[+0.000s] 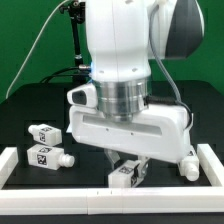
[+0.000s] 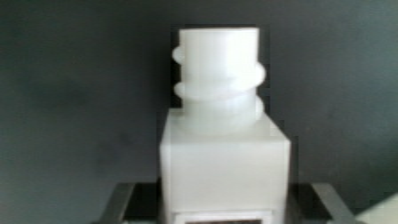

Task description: Assemble one leg

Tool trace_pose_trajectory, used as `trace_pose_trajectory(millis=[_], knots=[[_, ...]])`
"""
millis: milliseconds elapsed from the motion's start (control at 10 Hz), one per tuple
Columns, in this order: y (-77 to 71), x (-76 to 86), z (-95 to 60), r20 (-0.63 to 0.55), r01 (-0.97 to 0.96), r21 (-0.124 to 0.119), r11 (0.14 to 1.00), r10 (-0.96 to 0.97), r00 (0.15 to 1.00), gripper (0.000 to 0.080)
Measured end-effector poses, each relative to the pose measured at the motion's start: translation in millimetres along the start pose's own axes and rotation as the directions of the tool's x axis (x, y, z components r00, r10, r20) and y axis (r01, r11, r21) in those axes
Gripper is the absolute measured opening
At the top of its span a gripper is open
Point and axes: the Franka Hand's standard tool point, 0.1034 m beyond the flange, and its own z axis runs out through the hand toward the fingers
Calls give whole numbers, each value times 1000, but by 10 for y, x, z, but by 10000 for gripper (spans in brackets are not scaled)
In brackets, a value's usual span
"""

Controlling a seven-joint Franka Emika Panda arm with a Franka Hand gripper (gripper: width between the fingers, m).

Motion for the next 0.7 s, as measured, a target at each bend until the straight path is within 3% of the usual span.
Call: trace_pose_trajectory(millis=[200, 300, 700], knots=[[373, -230, -387, -16, 46, 3, 999, -46, 999, 281], [457, -319, -459, -37, 46, 8, 999, -45, 998, 281], [421, -304, -390, -30, 52, 5, 999, -52, 998, 281]])
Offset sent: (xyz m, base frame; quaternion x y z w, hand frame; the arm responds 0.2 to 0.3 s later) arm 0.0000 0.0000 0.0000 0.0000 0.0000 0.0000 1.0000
